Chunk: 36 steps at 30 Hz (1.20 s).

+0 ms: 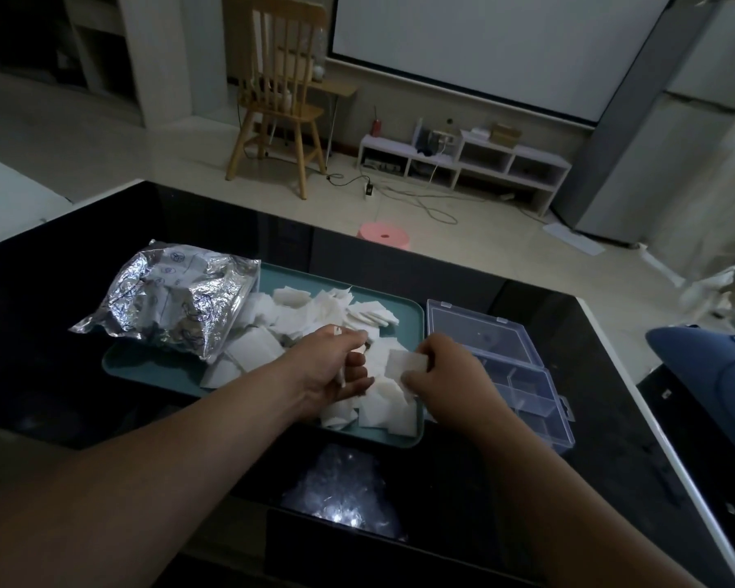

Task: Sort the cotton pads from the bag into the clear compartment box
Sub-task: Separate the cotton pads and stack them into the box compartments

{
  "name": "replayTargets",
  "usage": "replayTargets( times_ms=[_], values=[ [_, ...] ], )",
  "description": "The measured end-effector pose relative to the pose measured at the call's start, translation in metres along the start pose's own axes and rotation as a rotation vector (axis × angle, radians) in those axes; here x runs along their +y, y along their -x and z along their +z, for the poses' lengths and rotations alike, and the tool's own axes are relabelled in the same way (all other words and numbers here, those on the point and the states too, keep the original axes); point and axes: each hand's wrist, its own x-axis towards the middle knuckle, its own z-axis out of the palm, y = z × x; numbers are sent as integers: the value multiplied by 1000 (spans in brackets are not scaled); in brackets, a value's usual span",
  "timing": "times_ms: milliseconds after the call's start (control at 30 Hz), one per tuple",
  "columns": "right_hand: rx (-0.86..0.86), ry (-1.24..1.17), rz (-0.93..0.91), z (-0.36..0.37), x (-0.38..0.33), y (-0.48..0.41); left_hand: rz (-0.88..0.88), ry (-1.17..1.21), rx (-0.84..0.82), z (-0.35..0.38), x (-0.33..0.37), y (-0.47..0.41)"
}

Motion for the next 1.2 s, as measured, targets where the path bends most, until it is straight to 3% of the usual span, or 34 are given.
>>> replayTargets(
  times_ms=[100, 233, 367, 533, 633, 733, 800, 900, 1067, 1200],
  values=[
    [129, -109, -39, -2, -5, 7, -11, 48, -85, 8, 0, 8],
    [223, -40, -192, 10, -20, 17, -38, 132, -309, 16, -3, 14],
    [154, -79, -336, 13, -23, 18, -96, 105, -216, 8, 1, 12],
    [-23, -87, -402, 7, -16, 14, -174, 132, -326, -6, 10, 13],
    [-59, -162, -388, 8, -17, 11, -159, 103, -418, -6, 6, 13],
    [-112, -267, -327, -2, -17, 4, -137, 112, -408, -9, 9, 11],
    [-10, -292, -232, -10, -12, -6, -127, 184, -347, -10, 16, 9],
    [160, -52, -116, -16, -1, -19, -98, 236, -185, -12, 24, 4],
    [-126, 508, -133, 2, 3, -19, -95, 169, -61, -15, 15, -1],
    [-77, 563, -202, 6, -5, -18, -94, 105, -58, -13, 15, 2]
  ],
)
